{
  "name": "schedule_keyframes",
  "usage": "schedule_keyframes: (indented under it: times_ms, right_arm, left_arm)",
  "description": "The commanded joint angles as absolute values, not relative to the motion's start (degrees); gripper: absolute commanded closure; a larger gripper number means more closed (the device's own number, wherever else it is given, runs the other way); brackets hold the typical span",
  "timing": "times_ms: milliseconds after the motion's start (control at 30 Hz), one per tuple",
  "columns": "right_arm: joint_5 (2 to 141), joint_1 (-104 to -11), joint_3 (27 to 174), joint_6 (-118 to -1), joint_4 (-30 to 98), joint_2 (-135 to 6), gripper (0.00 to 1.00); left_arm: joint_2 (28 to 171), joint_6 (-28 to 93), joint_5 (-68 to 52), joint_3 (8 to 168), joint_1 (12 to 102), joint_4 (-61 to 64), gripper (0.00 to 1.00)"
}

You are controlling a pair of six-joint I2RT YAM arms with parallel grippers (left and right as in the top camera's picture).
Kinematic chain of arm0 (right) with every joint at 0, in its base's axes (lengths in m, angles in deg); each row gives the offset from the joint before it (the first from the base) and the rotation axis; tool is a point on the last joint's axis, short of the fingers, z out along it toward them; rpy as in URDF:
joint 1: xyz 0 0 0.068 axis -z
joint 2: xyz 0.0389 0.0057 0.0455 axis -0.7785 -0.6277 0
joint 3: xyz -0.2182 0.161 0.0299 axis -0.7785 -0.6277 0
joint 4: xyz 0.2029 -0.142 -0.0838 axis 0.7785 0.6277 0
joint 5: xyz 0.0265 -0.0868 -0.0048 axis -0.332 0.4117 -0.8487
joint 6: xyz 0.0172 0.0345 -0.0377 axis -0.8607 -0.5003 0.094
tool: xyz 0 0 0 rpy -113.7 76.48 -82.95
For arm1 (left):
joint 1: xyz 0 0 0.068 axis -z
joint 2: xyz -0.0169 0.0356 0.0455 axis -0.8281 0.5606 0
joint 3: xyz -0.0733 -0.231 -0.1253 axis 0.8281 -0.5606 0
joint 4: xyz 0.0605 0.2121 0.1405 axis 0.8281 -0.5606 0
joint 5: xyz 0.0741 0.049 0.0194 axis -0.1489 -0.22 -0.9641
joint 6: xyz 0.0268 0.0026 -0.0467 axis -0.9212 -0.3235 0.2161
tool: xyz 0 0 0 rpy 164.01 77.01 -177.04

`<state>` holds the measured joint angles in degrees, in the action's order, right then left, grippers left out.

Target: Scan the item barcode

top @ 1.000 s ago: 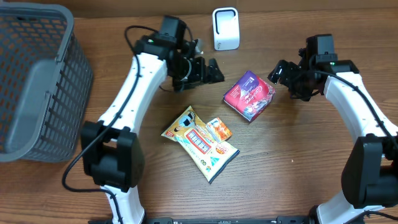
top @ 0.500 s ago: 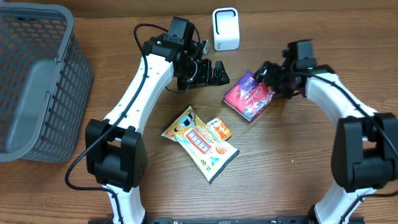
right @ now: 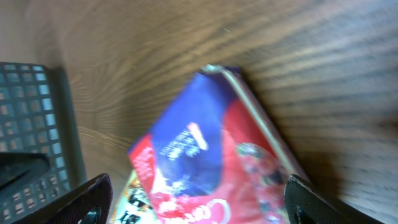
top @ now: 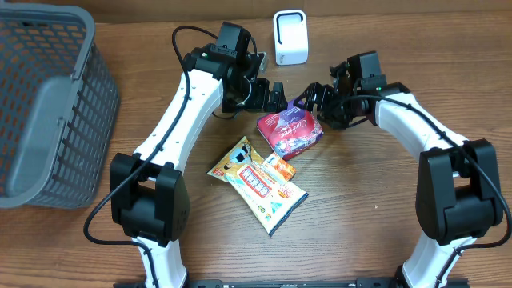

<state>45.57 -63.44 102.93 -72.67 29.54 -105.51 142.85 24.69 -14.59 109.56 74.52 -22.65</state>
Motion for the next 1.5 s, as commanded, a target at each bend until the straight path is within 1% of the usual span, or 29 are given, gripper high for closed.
schedule_keyframes:
  times_ms: [0,133,200,300,467,567,667,700,767,833,900,933,967,1033,1067,1100,1133,1233,1367,1467]
  right_arm:
    - [43.6,-62.65,106.31,-72.01,31.11,-105.27,0.11]
    - [43.62,-61.05,110.05,-69.92,37.78,-105.27,0.07]
    - [43.62,-60.18,113.09,-65.85,43.37,-105.27,0.05]
    - [43.64,-58.78,118.42,-60.04,52.88,-105.27,0.03]
    - [43.97,-56.75,125.44,-55.51,64.75,-104.87,0.01]
    - [45.15,-55.0,129.42,-52.91,72.38,-103.85,0.0]
    - [45.17,-53.4,131.93,-51.05,77.45,-102.49,0.0]
    - [45.17,-52.79,132.63,-50.9,78.85,-101.81,0.0]
    - [45.15,-52.01,133.15,-50.92,80.16,-100.55,0.0]
    - [45.17,-51.46,133.22,-50.92,80.77,-99.39,0.0]
    - [45.22,-51.35,133.22,-50.9,80.92,-98.69,0.0]
    - [45.2,-51.37,133.22,-50.92,80.9,-98.49,0.0]
    - [45.22,-51.37,133.22,-50.92,80.9,-98.49,0.0]
    - [45.63,-51.37,133.22,-50.94,81.08,-98.49,0.0]
    - [46.07,-51.37,133.22,-50.94,81.12,-98.49,0.0]
    - [46.46,-51.37,133.2,-50.94,81.14,-98.49,0.0]
    - [46.64,-51.37,133.2,-50.97,81.17,-98.49,0.0]
    - [46.66,-51.41,133.2,-50.94,81.34,-98.51,0.0]
    - [47.84,-51.5,133.18,-50.97,81.34,-98.51,0.0]
    - [50.7,-52.33,133.15,-50.97,81.41,-98.51,0.0]
  left_arm:
    - [144.14,20.88,-16.49,109.56,74.19,-20.55,0.01]
    - [146.79,19.83,-12.95,109.56,74.21,-18.23,0.06]
    - [148.3,16.36,-7.83,109.56,74.32,-17.84,0.08]
    - [150.53,14.0,-1.87,109.56,74.32,-16.94,0.08]
    - [153.72,14.02,-3.99,109.56,74.32,-15.13,0.11]
    - [155.34,13.98,-6.72,109.56,74.25,-15.02,0.1]
    - [156.06,14.0,-7.03,109.56,74.25,-15.26,0.1]
    - [156.21,14.0,-6.96,109.56,74.25,-15.65,0.12]
    - [156.49,14.0,-7.0,109.56,74.34,-17.12,0.23]
    - [156.49,14.0,-7.0,109.56,74.43,-18.76,0.36]
    - [156.49,14.09,-6.98,109.56,74.43,-19.96,0.47]
    - [156.49,14.59,-7.05,109.56,74.43,-20.75,0.59]
    - [156.49,15.03,-7.05,109.56,74.43,-21.29,0.65]
    - [156.49,17.28,-7.03,109.56,74.3,-22.43,0.73]
    - [156.47,18.94,-7.03,109.56,74.19,-23.15,0.78]
    - [156.49,20.45,-7.03,109.56,74.1,-23.94,0.89]
    - [156.49,21.65,-7.0,109.56,74.01,-24.53,0.96]
    - [156.47,25.36,-6.85,109.67,73.93,-26.3,0.96]
    - [156.14,28.12,-2.41,109.69,73.93,-27.32,0.96]
    - [155.62,33.95,-0.14,109.69,73.93,-27.56,0.96]
